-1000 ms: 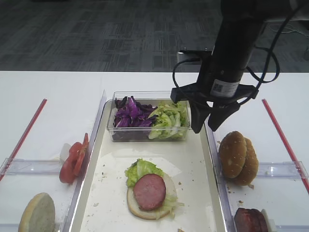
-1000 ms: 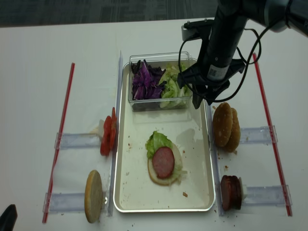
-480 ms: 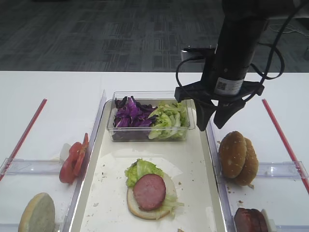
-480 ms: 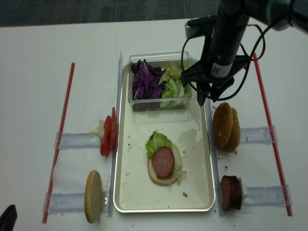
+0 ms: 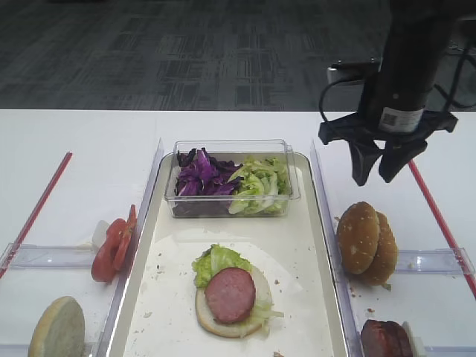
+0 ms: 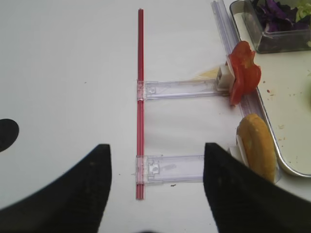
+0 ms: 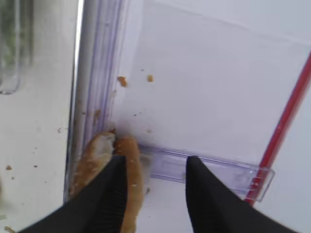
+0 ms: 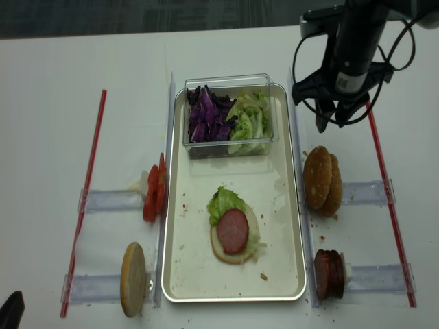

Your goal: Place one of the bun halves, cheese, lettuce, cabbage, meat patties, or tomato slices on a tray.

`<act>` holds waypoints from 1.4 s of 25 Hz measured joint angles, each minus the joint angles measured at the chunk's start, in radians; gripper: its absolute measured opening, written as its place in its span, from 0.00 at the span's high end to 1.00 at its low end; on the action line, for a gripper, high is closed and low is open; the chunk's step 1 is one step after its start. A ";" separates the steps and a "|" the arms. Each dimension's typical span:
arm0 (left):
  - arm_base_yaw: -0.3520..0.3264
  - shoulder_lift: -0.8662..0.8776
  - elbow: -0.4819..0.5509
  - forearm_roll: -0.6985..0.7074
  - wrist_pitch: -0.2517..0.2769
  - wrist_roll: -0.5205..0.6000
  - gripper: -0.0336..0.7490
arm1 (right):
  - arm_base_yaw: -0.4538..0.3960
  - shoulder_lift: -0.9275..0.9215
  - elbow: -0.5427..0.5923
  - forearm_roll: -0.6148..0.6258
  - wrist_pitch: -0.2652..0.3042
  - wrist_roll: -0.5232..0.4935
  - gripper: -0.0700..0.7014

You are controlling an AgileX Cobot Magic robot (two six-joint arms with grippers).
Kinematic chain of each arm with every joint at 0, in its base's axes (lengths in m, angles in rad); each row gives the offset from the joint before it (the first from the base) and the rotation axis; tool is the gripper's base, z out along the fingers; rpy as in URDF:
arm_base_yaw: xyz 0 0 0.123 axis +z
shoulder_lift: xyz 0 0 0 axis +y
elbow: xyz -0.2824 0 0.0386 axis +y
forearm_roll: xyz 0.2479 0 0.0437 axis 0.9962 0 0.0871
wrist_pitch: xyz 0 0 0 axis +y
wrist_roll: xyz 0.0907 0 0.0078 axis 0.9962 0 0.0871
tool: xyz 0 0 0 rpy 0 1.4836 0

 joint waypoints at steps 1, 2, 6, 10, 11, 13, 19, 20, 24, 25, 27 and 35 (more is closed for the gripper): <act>0.000 0.000 0.000 0.000 0.000 0.000 0.42 | -0.016 0.000 0.000 -0.001 0.000 -0.002 0.51; 0.000 0.000 0.000 0.000 0.000 0.000 0.42 | -0.037 0.000 0.000 -0.003 0.000 -0.011 0.51; 0.000 0.000 0.000 0.000 0.000 0.000 0.42 | -0.119 0.000 0.000 -0.008 0.000 -0.027 0.51; 0.000 0.000 0.000 0.000 0.000 0.000 0.42 | -0.195 0.000 0.000 -0.015 0.000 -0.049 0.49; 0.000 0.000 0.000 0.000 0.000 0.000 0.42 | -0.213 0.000 0.000 -0.016 0.000 -0.051 0.47; 0.000 0.000 0.000 0.000 0.000 0.000 0.42 | -0.242 0.000 0.000 -0.017 0.000 -0.055 0.42; 0.000 0.000 0.000 0.000 0.000 0.000 0.42 | -0.284 -0.013 0.000 -0.043 0.000 -0.057 0.33; 0.000 0.000 0.000 0.000 0.000 0.000 0.42 | -0.284 -0.020 0.000 -0.047 0.000 -0.057 0.32; 0.000 0.000 0.000 0.000 0.000 0.000 0.42 | -0.285 -0.040 0.000 -0.049 0.000 -0.057 0.32; 0.000 0.000 0.000 0.000 0.000 0.000 0.42 | -0.285 -0.042 0.000 -0.049 0.000 -0.057 0.32; 0.000 0.000 0.000 0.000 0.000 0.000 0.42 | -0.285 -0.053 0.000 -0.050 0.000 -0.057 0.32; 0.000 0.000 0.000 0.000 0.000 0.000 0.42 | -0.285 -0.163 0.164 -0.043 0.000 -0.069 0.32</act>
